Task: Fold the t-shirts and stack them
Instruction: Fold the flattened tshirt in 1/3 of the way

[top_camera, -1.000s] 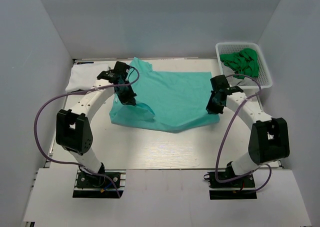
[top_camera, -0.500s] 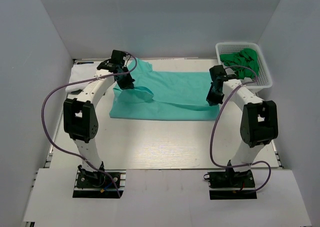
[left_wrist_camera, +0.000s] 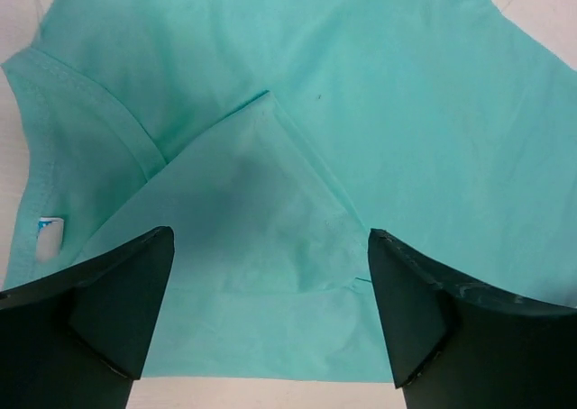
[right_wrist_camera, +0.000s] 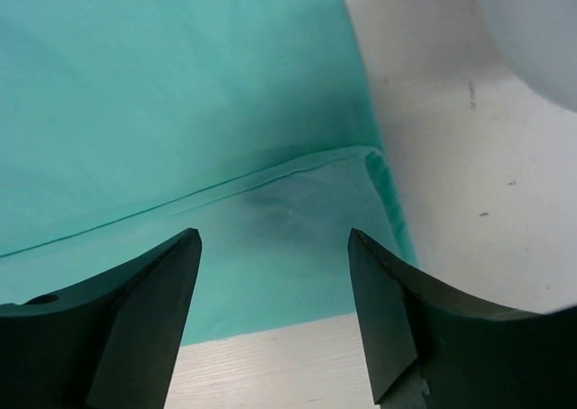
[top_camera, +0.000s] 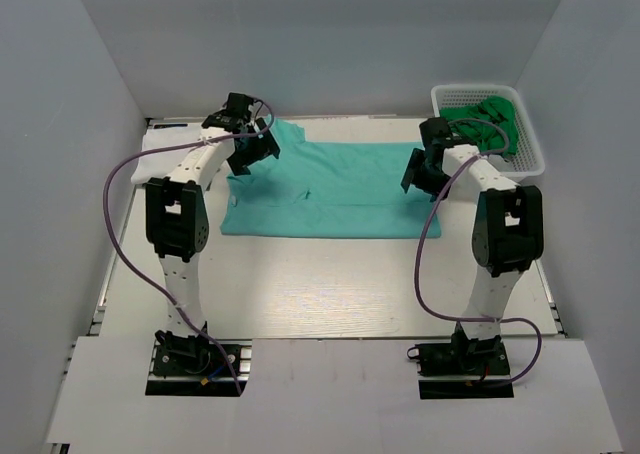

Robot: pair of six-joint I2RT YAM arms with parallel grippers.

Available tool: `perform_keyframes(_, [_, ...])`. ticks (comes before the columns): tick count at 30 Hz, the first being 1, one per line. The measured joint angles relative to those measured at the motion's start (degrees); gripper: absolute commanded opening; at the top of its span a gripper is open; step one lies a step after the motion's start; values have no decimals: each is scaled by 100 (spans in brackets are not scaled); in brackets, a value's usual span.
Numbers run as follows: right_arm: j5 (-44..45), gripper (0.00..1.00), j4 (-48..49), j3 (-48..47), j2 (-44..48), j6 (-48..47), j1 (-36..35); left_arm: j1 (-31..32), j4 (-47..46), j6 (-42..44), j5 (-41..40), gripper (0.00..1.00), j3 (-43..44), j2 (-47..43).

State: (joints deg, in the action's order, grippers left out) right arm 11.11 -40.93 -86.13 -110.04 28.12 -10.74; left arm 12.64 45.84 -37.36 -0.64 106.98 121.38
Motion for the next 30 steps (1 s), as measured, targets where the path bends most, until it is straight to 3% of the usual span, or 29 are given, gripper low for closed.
perform_keyframes(2, [-225, 80, 133, 74, 87, -59, -11, -17, -9, 7, 35, 99, -9, -33])
perform_keyframes(3, [-352, 89, 254, 199, 181, -103, -15, -20, -79, 11, 68, 99, -74, -66])
perform_keyframes(11, [-1287, 89, 817, 1263, 680, -184, -109, 92, -492, 26, 540, 99, -1733, -603])
perform_keyframes(20, [-1248, 89, 1401, 2070, 684, -192, -267, 122, -986, -210, 772, 99, -3204, -1121])
perform_keyframes(25, [-1268, 89, 1945, 3080, 1464, -155, -448, 120, -1121, -385, 772, 99, -4400, -2044])
perform_keyframes(30, [-1495, 89, 2168, 4166, 2487, -125, -710, 125, -647, -483, 710, 99, -5608, -3202])
